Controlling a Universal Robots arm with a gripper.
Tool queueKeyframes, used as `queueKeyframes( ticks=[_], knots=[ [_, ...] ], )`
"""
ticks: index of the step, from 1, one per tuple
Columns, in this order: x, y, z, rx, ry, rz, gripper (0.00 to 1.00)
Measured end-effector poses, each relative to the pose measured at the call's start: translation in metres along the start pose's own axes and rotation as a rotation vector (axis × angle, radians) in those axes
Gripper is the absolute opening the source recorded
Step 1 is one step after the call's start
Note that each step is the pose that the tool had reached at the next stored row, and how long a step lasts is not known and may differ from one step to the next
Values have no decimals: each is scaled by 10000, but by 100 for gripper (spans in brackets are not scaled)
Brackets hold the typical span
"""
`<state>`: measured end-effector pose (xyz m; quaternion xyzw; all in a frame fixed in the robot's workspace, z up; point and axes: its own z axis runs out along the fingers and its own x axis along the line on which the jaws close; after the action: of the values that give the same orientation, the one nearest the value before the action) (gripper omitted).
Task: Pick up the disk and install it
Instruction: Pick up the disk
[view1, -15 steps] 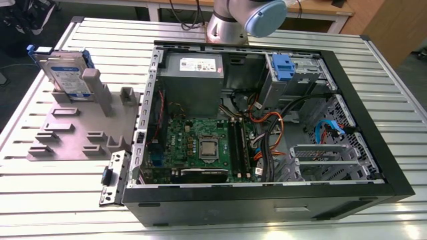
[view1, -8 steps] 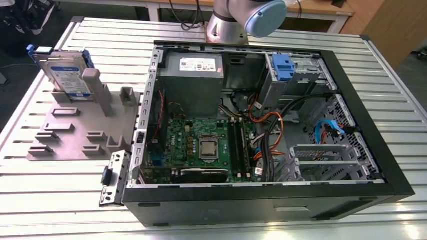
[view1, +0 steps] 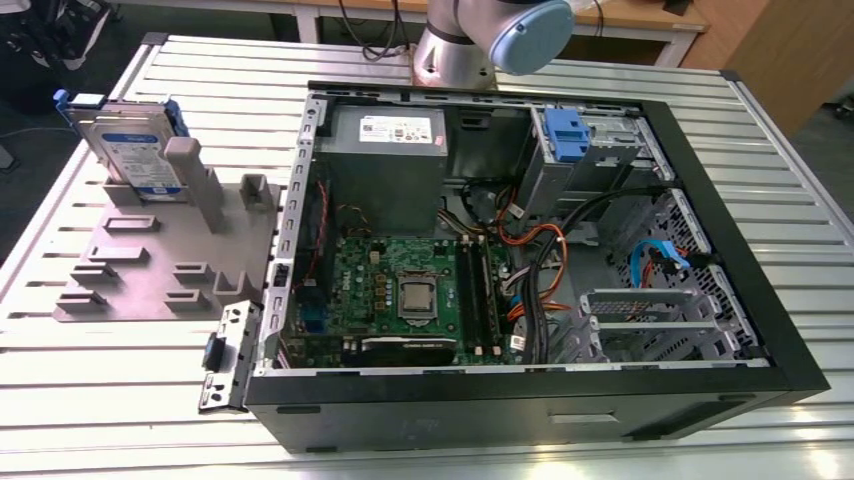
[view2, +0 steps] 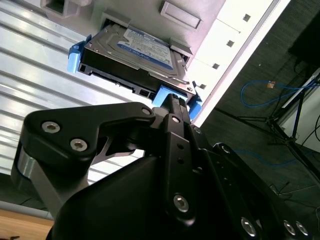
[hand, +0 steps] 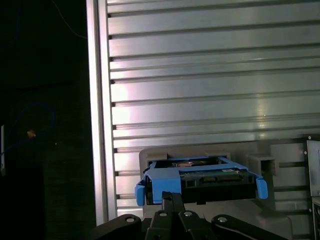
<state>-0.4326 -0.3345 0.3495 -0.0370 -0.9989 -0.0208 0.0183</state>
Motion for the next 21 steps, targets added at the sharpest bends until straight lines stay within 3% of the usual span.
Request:
queueKeyframes(
  ticks=[5,14,21],
  knots=[
    [0,0,0,14,14,-364,11],
    [0,0,0,56,58,-1448,11],
    [0,0,0,74,77,-1913,11]
  ],
)
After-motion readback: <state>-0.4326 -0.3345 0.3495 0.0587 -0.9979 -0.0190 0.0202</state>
